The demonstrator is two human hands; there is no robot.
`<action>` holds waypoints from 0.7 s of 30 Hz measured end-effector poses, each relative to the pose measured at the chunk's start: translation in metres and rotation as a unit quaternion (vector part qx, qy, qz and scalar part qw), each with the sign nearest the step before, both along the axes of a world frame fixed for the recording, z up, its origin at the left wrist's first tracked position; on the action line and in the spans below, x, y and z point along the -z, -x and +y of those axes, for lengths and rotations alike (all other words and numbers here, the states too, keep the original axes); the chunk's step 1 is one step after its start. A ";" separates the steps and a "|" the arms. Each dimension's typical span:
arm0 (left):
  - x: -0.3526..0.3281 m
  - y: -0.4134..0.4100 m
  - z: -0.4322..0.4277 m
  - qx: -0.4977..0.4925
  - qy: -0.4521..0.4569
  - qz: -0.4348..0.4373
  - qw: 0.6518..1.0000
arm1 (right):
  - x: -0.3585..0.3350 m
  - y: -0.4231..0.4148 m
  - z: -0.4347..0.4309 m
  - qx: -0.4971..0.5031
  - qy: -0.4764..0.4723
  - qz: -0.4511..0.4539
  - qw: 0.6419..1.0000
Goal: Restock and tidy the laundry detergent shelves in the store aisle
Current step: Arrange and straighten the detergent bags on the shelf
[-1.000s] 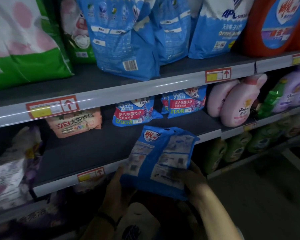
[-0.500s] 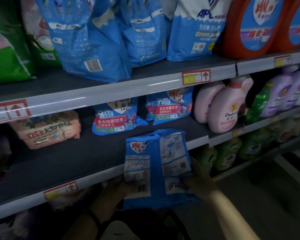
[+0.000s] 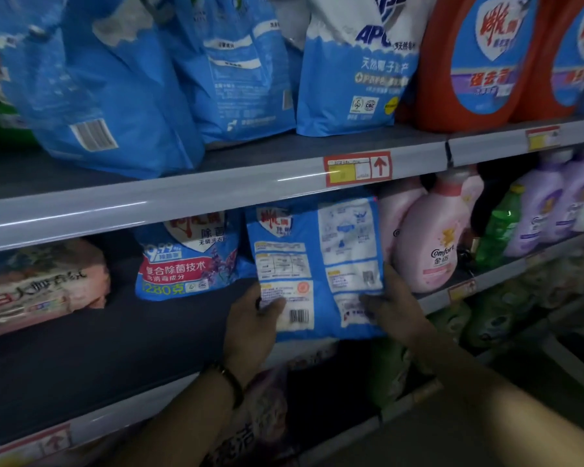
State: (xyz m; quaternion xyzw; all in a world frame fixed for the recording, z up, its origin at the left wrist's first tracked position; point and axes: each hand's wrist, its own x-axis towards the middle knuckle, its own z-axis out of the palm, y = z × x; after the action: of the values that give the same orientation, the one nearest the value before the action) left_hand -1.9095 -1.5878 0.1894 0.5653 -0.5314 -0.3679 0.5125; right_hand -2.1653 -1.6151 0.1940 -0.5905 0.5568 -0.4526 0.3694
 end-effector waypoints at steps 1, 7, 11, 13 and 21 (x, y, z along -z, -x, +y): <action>0.001 0.006 -0.013 -0.006 0.009 -0.005 1.000 | -0.002 0.003 -0.015 0.010 0.020 0.031 0.999; 0.005 0.032 -0.097 -0.129 0.041 -0.158 0.978 | -0.018 0.007 -0.109 0.161 0.072 0.257 0.950; 0.021 0.043 -0.115 -0.160 -0.057 -0.111 0.979 | -0.006 -0.018 -0.106 0.157 -0.033 0.277 0.947; 0.027 0.045 -0.115 -0.136 -0.063 -0.138 0.979 | 0.017 -0.030 -0.099 0.101 -0.021 0.264 0.959; 0.031 0.049 -0.076 -0.067 -0.024 -0.205 0.976 | 0.044 -0.040 -0.057 0.055 0.006 0.291 0.955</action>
State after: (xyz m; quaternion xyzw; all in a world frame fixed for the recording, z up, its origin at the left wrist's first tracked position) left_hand -1.9584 -1.6634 0.1579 0.6751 -0.5774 -0.2216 0.4021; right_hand -2.1251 -1.6720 0.1498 -0.6677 0.6688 -0.2837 0.1622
